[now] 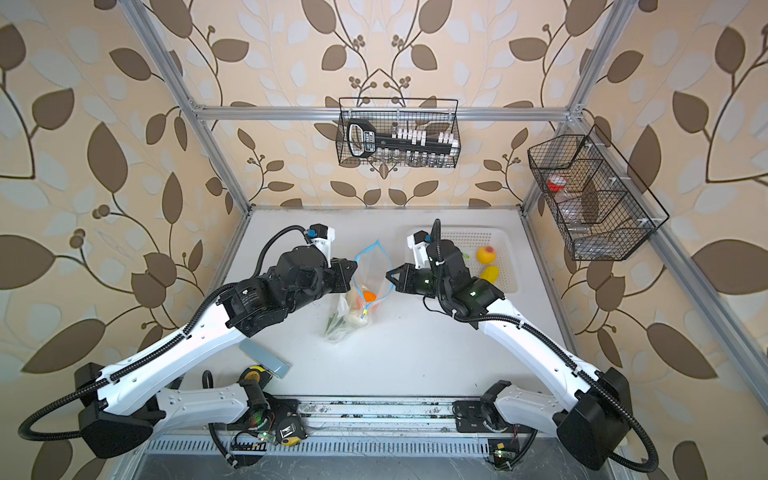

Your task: Place the food in the zip-top bag and seal the zipper

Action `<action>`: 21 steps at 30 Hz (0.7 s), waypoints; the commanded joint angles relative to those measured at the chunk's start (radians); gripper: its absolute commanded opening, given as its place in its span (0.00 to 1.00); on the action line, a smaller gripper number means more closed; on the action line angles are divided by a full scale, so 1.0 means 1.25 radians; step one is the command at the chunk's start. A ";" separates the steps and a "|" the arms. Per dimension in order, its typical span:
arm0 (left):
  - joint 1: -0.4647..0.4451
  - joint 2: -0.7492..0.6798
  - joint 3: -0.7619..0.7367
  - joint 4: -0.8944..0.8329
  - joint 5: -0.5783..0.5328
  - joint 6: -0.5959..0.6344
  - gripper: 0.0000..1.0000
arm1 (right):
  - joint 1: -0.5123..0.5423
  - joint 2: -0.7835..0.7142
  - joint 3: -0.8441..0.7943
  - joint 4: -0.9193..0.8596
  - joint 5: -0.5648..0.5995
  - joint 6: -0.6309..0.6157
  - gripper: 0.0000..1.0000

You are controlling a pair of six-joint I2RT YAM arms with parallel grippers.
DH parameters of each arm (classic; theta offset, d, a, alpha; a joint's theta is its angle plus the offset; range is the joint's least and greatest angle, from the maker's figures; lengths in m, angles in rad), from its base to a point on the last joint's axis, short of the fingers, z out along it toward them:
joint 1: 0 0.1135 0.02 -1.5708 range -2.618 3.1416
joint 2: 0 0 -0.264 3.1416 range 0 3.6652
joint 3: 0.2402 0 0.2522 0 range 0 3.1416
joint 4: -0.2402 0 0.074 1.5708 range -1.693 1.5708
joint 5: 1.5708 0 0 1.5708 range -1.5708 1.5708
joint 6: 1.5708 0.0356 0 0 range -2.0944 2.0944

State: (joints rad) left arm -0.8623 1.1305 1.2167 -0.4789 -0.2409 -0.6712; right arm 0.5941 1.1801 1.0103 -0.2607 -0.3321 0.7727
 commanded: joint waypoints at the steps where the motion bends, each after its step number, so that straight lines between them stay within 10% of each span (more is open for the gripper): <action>1: 0.006 -0.038 0.042 -0.001 -0.052 0.033 0.00 | 0.012 0.012 0.034 -0.005 0.010 -0.013 0.00; 21: 0.006 -0.104 0.060 -0.033 -0.148 0.105 0.00 | 0.041 0.036 0.052 -0.001 0.024 -0.022 0.01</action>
State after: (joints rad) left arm -0.8623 1.0245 1.2663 -0.5526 -0.3779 -0.5697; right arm 0.6395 1.2091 1.0485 -0.2600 -0.3244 0.7631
